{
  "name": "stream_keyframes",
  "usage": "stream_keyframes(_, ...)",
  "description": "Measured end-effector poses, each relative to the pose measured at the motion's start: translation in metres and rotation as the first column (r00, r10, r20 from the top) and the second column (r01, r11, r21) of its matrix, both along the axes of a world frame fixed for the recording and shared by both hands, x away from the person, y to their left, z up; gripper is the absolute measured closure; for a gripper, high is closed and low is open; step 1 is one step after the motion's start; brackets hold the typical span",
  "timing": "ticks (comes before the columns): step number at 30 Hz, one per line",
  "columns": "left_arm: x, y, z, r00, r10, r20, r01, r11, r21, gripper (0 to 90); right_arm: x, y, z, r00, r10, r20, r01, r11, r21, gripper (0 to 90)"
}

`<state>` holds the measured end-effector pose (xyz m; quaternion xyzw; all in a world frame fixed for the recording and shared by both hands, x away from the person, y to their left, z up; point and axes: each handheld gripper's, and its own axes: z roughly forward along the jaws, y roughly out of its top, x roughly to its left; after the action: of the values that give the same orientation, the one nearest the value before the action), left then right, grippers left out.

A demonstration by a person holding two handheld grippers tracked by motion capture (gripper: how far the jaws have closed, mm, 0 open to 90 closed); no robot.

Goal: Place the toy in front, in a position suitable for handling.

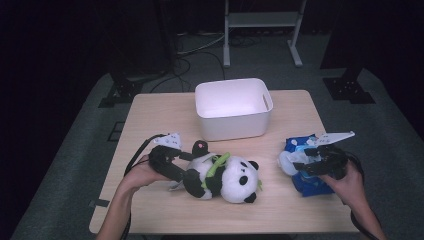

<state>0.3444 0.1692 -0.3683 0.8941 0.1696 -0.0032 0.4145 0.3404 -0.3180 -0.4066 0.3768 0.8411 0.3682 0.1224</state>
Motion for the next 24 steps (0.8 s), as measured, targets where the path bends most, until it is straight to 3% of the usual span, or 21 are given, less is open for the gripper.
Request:
stream_keyframes(9, -0.003, 0.000, -0.009, 0.9999, -0.004, -0.011, 0.004, 0.9997, -0.023, 26.6, 0.022, -0.002, -0.007, 0.9974, -0.022, -0.068, 0.020, 0.999, -0.037, 30.1)
stream_keyframes(15, -0.004, 0.002, -0.009, 0.9999, -0.013, -0.003, 0.013, 0.9997, -0.022, 25.6, 0.027, 0.003, -0.016, 0.9943, -0.026, -0.104, 0.016, 0.996, -0.091, 33.8)
stream_keyframes(24, -0.005, -0.001, -0.013, 0.9998, -0.012, -0.012, 0.012, 0.9998, -0.014, 25.0, 0.025, 0.002, -0.017, 0.9952, -0.058, -0.079, 0.047, 0.989, -0.140, 53.7)
